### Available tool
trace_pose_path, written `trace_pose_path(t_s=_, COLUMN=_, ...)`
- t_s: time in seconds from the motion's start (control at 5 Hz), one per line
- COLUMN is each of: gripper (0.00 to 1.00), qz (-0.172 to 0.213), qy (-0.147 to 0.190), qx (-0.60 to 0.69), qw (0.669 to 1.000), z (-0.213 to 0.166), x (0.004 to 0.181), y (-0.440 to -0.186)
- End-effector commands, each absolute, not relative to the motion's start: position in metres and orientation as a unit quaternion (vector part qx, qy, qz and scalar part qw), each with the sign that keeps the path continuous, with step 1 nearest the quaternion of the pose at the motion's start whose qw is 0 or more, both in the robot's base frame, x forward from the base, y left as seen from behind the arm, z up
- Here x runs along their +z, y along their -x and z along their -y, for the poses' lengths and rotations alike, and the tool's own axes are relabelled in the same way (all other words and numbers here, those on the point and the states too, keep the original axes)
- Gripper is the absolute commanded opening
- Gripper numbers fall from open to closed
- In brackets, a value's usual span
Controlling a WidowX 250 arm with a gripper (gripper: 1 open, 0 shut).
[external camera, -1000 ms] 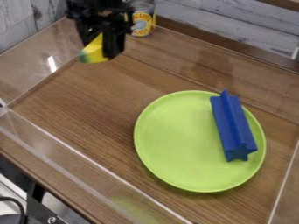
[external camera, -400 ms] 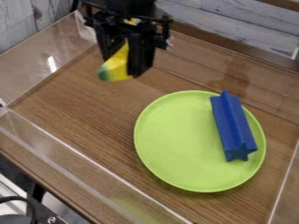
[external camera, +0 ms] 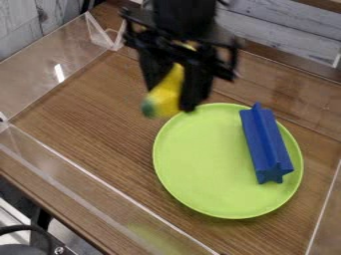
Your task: Put the banana in the green plate
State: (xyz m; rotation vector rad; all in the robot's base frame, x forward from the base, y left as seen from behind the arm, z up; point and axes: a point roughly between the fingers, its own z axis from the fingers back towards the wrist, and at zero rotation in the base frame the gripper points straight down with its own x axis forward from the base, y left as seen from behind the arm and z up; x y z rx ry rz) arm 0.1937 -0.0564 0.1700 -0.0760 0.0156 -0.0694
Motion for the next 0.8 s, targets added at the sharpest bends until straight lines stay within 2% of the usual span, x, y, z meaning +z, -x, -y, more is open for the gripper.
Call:
trace_pose_path(t_s=0.0, gripper=0.0, qz=0.013, qy=0.036, qx=-0.025, qw=0.999, z=0.079, x=0.173, y=-0.192)
trace_pose_path(t_s=0.6, gripper=0.0, qz=0.03, qy=0.029, qx=-0.014, qw=0.999, z=0.093, x=0.158, y=-0.176)
